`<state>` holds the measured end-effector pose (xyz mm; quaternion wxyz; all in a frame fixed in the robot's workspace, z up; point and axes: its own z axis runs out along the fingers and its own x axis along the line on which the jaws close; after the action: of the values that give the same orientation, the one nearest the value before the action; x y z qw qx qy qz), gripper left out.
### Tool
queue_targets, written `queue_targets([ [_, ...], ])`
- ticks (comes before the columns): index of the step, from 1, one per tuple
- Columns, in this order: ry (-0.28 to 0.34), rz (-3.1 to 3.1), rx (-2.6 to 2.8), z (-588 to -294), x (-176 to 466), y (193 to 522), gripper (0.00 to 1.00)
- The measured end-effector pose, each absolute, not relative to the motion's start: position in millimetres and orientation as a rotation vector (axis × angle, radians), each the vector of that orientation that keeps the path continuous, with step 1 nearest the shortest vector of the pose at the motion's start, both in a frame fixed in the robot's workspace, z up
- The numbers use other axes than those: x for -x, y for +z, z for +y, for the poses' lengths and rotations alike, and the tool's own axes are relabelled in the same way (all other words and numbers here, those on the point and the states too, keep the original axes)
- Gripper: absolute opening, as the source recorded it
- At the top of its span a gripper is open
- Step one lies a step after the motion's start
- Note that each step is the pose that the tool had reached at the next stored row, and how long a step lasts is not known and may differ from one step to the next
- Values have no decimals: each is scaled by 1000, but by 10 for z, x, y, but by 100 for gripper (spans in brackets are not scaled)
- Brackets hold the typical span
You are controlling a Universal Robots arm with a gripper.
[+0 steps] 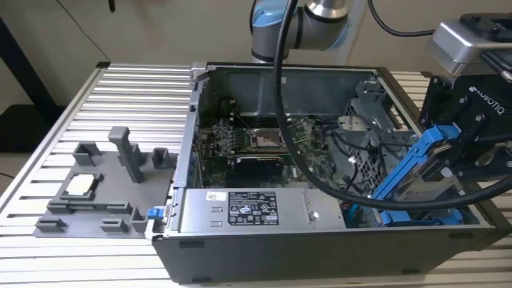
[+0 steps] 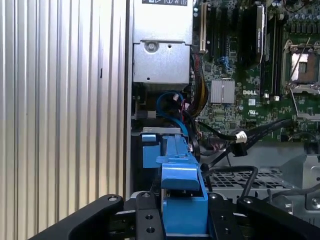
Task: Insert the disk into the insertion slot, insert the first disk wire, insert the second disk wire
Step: 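Insert the disk into the insertion slot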
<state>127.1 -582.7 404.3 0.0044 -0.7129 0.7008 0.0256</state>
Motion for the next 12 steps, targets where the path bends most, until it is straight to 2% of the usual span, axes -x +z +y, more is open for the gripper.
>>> queue_targets([
  [12, 84, 2193, 2232, -5827, -1271, 3839, 33],
])
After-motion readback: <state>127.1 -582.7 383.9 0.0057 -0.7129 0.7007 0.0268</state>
